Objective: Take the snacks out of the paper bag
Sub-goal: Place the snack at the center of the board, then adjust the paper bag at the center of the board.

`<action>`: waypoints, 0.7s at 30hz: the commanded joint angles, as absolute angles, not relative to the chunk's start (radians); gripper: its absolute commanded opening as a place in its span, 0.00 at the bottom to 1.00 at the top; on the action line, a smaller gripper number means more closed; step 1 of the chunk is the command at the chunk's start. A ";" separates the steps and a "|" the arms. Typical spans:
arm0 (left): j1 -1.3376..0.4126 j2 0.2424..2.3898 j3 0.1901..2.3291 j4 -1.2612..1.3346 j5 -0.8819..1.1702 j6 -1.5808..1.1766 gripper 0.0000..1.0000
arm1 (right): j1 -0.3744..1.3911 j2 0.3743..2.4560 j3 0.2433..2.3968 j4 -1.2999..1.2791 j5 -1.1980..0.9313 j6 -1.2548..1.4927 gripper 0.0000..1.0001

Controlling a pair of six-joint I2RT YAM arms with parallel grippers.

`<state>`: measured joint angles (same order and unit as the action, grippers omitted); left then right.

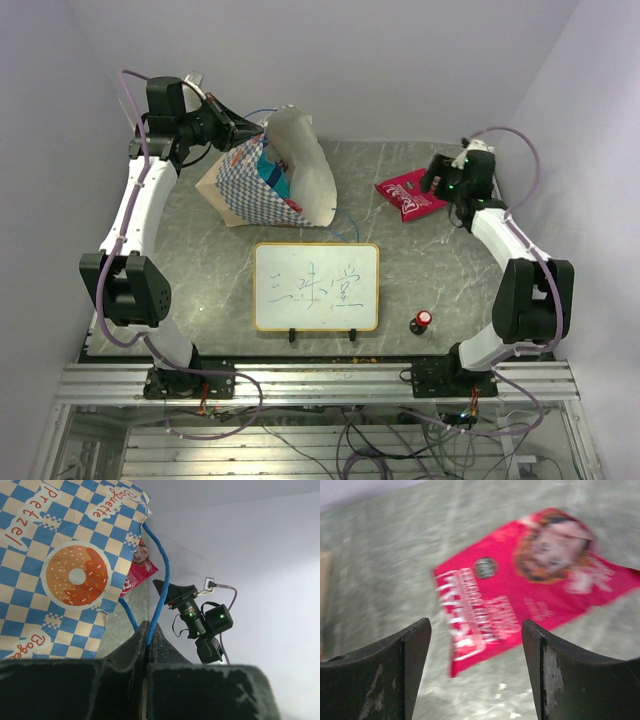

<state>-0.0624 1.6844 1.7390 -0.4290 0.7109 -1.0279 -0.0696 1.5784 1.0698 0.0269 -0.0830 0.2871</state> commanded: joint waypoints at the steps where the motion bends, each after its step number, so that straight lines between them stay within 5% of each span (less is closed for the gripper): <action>1: -0.057 1.693 1.766 -0.422 0.723 -1.023 0.07 | 0.038 1.545 1.132 -0.065 -0.156 0.284 0.73; 15: -0.057 1.708 1.769 -0.364 0.745 -1.070 0.07 | 0.396 1.835 1.308 0.066 -0.508 0.320 0.78; 18: -0.057 1.734 1.819 -0.373 0.741 -1.059 0.07 | 0.430 1.881 1.342 0.051 -0.459 0.349 0.68; 21: -0.056 1.783 1.895 -0.343 0.747 -1.051 0.07 | 0.435 1.897 1.309 0.105 -0.416 0.430 0.48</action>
